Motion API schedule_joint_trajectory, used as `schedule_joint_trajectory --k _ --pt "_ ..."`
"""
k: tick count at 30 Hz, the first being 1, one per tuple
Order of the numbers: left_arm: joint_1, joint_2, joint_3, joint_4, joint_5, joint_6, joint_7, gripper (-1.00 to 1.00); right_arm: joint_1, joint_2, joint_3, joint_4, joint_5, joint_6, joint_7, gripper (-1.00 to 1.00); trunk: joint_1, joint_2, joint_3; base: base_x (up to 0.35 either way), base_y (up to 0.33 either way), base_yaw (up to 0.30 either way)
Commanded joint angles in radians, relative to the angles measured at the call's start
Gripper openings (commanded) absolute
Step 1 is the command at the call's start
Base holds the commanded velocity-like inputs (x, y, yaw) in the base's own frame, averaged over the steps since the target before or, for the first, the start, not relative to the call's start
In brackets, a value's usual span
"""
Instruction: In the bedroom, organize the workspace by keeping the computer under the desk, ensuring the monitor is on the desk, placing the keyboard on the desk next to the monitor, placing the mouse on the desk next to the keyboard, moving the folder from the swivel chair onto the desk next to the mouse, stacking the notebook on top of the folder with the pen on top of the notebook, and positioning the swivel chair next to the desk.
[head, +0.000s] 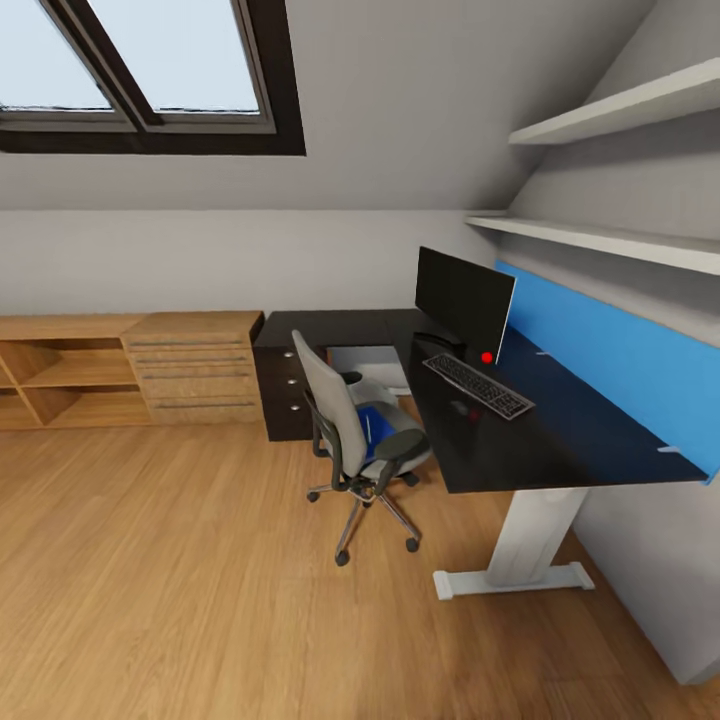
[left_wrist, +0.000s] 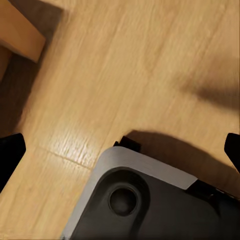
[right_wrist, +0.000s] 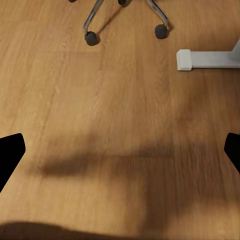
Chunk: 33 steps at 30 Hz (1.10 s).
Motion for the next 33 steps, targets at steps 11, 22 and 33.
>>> schedule_joint_trajectory --k 11,22,33 --pt "0.001 0.001 0.001 -0.026 -0.001 0.050 0.002 1.00 -0.001 -0.003 -0.007 -0.003 -0.001 0.026 -0.005 1.00 0.042 -0.078 -0.035 0.000 0.000 0.000" --pt "0.001 -0.009 -0.006 -0.019 -0.011 -0.190 0.001 1.00 -0.074 -0.008 -0.007 -0.010 0.001 0.380 -0.074 1.00 0.085 -0.155 -0.070 0.000 0.000 0.000" --pt "0.001 -0.010 -0.034 0.030 -0.058 -0.294 0.000 1.00 -0.091 -0.007 -0.010 -0.004 -0.002 0.340 -0.087 1.00 0.127 -0.232 -0.104 0.000 0.000 0.000"
